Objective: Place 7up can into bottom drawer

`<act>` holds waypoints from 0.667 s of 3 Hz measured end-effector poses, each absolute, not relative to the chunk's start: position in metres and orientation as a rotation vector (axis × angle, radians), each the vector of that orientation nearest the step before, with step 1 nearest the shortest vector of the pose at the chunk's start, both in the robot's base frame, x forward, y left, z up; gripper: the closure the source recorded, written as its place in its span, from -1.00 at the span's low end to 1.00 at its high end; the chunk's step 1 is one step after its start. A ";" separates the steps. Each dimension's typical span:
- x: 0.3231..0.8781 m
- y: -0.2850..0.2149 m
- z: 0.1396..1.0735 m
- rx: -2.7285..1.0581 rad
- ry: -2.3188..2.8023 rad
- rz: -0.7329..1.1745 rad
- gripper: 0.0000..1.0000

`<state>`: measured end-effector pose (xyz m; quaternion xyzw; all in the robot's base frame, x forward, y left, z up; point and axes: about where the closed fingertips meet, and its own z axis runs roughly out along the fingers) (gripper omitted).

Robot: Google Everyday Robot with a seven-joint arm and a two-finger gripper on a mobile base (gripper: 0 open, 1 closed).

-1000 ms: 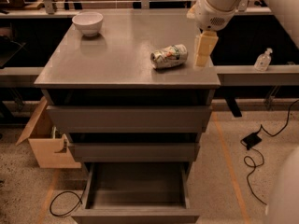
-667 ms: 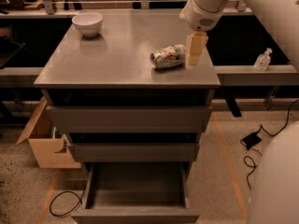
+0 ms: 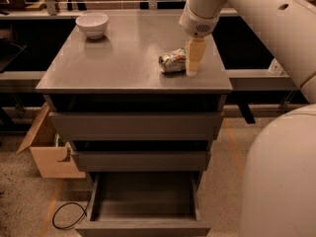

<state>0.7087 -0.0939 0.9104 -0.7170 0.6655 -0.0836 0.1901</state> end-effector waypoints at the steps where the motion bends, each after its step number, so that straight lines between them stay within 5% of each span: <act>1: 0.715 -0.083 0.897 -2.042 1.872 -0.216 -1.00; 2: 0.720 -0.076 0.882 -2.068 1.881 -0.192 -1.00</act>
Offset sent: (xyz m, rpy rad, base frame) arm 0.0161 0.0231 -0.0384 -0.0208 0.0795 0.0290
